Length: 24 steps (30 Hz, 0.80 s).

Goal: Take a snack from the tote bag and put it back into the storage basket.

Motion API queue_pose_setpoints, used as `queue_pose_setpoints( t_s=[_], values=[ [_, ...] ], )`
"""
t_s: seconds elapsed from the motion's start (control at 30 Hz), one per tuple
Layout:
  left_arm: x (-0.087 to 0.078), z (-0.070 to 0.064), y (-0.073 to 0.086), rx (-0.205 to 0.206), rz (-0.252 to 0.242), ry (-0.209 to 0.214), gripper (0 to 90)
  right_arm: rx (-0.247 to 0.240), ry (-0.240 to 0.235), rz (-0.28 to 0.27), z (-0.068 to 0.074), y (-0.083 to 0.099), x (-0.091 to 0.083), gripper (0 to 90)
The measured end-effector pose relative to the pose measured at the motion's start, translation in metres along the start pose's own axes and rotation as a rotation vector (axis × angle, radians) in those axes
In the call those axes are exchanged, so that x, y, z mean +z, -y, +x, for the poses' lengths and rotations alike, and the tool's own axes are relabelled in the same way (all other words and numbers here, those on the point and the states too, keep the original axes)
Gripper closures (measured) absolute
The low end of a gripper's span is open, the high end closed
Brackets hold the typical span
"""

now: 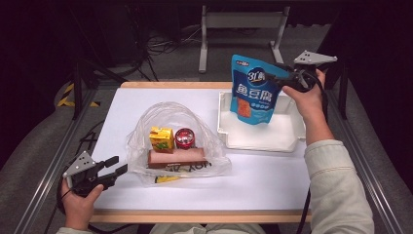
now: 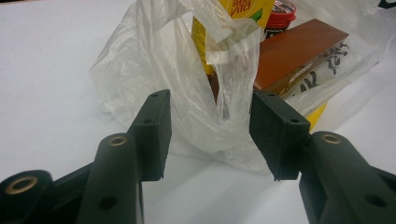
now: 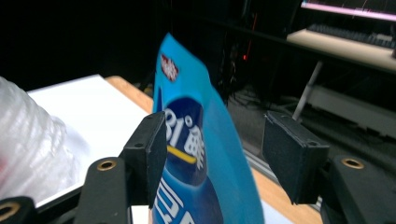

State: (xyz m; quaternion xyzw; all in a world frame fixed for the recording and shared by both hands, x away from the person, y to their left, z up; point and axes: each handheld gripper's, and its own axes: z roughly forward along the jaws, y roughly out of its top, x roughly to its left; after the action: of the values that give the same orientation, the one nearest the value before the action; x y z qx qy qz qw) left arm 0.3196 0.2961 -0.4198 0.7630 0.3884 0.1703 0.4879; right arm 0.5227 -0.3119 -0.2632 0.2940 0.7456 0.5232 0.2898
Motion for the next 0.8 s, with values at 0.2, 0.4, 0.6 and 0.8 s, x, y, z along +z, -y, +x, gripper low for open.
queue_pose_setpoints(
  t_s=[0.2,0.4,0.6,0.8],
  values=[
    [0.004,-0.001,-0.001,-0.002,0.006,0.007,49.5,-0.034,0.008,-0.034,0.005,-0.013,-0.018,40.5],
    [0.004,0.000,-0.001,-0.001,0.009,0.005,49.5,-0.063,-0.009,-0.066,0.015,-0.024,-0.033,39.5],
    [0.005,-0.001,-0.001,0.000,0.011,0.005,49.5,-0.101,-0.081,-0.049,0.033,-0.025,-0.042,49.2],
    [0.005,-0.001,-0.001,-0.003,0.012,0.004,49.5,-0.109,-0.166,0.028,0.044,-0.014,-0.041,73.0]
  ],
)
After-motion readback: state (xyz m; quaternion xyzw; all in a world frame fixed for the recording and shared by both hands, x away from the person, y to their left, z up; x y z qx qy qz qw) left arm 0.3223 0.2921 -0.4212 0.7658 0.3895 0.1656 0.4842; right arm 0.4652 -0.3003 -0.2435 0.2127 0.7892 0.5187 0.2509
